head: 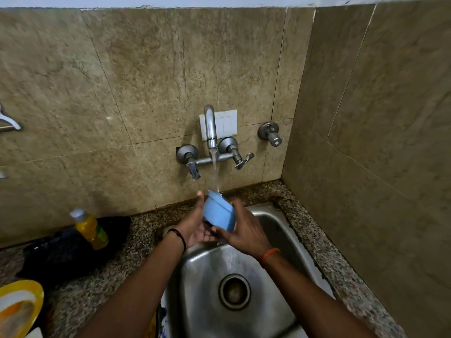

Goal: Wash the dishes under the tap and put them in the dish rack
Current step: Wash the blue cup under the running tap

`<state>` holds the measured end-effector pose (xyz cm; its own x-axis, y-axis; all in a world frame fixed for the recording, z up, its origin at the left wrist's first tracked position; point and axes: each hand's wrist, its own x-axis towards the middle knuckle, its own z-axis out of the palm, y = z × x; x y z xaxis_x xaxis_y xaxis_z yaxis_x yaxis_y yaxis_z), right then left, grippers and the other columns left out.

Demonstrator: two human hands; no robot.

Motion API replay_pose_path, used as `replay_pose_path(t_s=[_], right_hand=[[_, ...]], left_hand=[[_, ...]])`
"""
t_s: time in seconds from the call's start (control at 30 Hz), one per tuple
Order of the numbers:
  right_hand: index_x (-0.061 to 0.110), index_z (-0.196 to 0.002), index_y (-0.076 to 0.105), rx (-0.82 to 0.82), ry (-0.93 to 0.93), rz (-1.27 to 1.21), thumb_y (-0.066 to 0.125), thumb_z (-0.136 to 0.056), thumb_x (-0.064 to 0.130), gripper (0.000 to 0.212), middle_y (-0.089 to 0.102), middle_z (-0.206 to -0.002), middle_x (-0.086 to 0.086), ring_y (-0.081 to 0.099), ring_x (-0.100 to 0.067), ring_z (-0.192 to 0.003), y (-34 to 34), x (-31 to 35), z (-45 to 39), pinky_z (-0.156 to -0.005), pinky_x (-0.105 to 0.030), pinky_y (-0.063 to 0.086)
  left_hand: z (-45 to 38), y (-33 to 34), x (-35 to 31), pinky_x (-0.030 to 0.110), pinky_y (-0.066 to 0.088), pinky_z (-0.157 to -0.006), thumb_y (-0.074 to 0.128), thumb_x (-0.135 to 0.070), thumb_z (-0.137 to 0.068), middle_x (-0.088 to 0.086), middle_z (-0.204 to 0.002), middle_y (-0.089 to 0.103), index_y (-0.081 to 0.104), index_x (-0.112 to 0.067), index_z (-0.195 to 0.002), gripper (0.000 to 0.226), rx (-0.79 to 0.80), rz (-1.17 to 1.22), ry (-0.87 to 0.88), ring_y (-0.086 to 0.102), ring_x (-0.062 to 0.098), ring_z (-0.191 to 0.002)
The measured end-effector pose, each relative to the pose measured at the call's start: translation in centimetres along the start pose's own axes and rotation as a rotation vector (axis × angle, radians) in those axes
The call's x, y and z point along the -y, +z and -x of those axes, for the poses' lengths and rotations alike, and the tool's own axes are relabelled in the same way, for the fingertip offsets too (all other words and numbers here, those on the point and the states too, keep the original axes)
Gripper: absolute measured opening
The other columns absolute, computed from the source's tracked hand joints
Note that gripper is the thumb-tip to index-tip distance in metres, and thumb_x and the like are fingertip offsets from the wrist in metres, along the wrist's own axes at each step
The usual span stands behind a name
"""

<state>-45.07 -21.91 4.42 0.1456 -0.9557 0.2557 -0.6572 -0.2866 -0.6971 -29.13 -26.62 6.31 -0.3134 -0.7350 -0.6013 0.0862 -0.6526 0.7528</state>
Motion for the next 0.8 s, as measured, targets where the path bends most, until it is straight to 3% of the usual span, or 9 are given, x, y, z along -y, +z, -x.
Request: replay_pose_path(t_s=[0.13, 0.23, 0.33, 0.43, 0.47, 0.53, 0.63, 0.73, 0.8], right_hand=[[0.015, -0.123, 0.048, -0.025, -0.353, 0.374, 0.056, -0.091, 0.026, 0.035, 0.056, -0.112, -0.003, 0.054, -0.023, -0.099, -0.2, 0.3, 0.5, -0.086, -0.036, 0.043], [0.019, -0.123, 0.050, 0.047, -0.385, 0.492, 0.051, -0.089, 0.014, 0.034, 0.056, -0.109, 0.000, 0.054, -0.021, -0.099, -0.1, 1.1, 0.5, -0.085, -0.035, 0.041], [0.020, -0.116, 0.058, 0.211, -0.244, 0.293, 0.055, -0.091, 0.021, 0.025, 0.064, -0.110, 0.000, 0.059, -0.019, -0.102, -1.0, 1.7, -0.3, -0.089, -0.036, 0.048], [0.016, -0.101, 0.069, 0.384, 0.126, -0.102, 0.051, -0.096, 0.037, 0.028, 0.072, -0.101, -0.006, 0.066, -0.021, -0.096, -1.8, 2.6, -1.9, -0.087, -0.038, 0.052], [0.013, -0.101, 0.070, 0.393, 0.205, -0.089, 0.049, -0.097, 0.033, 0.030, 0.072, -0.103, -0.010, 0.066, -0.025, -0.098, -1.7, 2.6, -2.7, -0.088, -0.038, 0.051], [0.005, -0.107, 0.068, 0.415, 0.241, 0.170, 0.047, -0.095, 0.020, 0.028, 0.069, -0.113, -0.017, 0.063, -0.031, -0.106, -1.1, 2.3, -4.1, -0.092, -0.037, 0.049], [0.005, -0.114, 0.063, 0.394, 0.283, 0.454, 0.050, -0.091, 0.020, 0.031, 0.066, -0.119, -0.017, 0.061, -0.033, -0.110, -0.1, 2.2, -5.4, -0.092, -0.038, 0.047], [0.003, -0.108, 0.065, 0.346, 0.236, 0.300, 0.046, -0.093, 0.018, 0.028, 0.068, -0.112, -0.019, 0.064, -0.031, -0.100, 0.7, 2.9, -6.4, -0.088, -0.040, 0.049], [0.001, -0.087, 0.066, 0.462, 0.327, -0.017, 0.041, -0.095, 0.011, 0.029, 0.068, -0.089, -0.022, 0.065, -0.023, -0.073, 1.3, 3.4, -6.4, -0.071, -0.035, 0.050]], left_hand=[[-0.2, -0.1, -0.3, 0.042, 0.058, -0.063, 0.043, -0.081, -0.073, 0.016, -0.097, 0.074, 0.071, -0.013, -0.106, 0.081, 0.059, 0.183, 0.034, 0.073, 0.032, -0.084], [-0.7, -0.2, 0.1, 0.038, 0.056, -0.064, 0.061, -0.051, -0.083, 0.010, -0.094, 0.071, 0.058, -0.012, -0.125, 0.058, -0.101, 0.119, 0.091, 0.069, 0.026, -0.082], [-1.0, -0.4, 1.2, 0.031, 0.053, -0.056, 0.058, -0.043, -0.089, 0.007, -0.088, 0.069, 0.057, -0.011, -0.124, 0.047, -0.211, 0.109, 0.146, 0.066, 0.021, -0.074], [-1.0, -0.6, 2.6, 0.026, 0.054, -0.055, 0.060, -0.056, -0.083, 0.004, -0.090, 0.072, 0.065, -0.017, -0.111, 0.049, -0.262, 0.041, 0.194, 0.069, 0.018, -0.075], [-1.0, -0.5, 2.9, 0.029, 0.056, -0.059, 0.062, -0.059, -0.080, 0.005, -0.095, 0.073, 0.066, -0.017, -0.108, 0.051, -0.272, 0.029, 0.205, 0.070, 0.020, -0.081], [-0.9, 0.0, 3.2, 0.035, 0.058, -0.064, 0.065, -0.061, -0.076, 0.007, -0.097, 0.074, 0.067, -0.017, -0.104, 0.052, -0.270, 0.026, 0.219, 0.071, 0.025, -0.086], [-0.9, 1.1, 3.1, 0.037, 0.058, -0.062, 0.066, -0.062, -0.075, 0.008, -0.098, 0.075, 0.068, -0.018, -0.106, 0.053, -0.222, 0.001, 0.245, 0.072, 0.026, -0.087], [-0.9, 1.1, 2.7, 0.033, 0.056, -0.055, 0.065, -0.061, -0.077, 0.005, -0.092, 0.075, 0.069, -0.019, -0.098, 0.047, -0.255, 0.013, 0.277, 0.071, 0.023, -0.083], [-0.8, 0.2, 2.4, 0.030, 0.054, -0.054, 0.064, -0.062, -0.077, 0.003, -0.082, 0.074, 0.070, -0.019, -0.090, 0.045, -0.296, 0.005, 0.274, 0.070, 0.019, -0.074]])
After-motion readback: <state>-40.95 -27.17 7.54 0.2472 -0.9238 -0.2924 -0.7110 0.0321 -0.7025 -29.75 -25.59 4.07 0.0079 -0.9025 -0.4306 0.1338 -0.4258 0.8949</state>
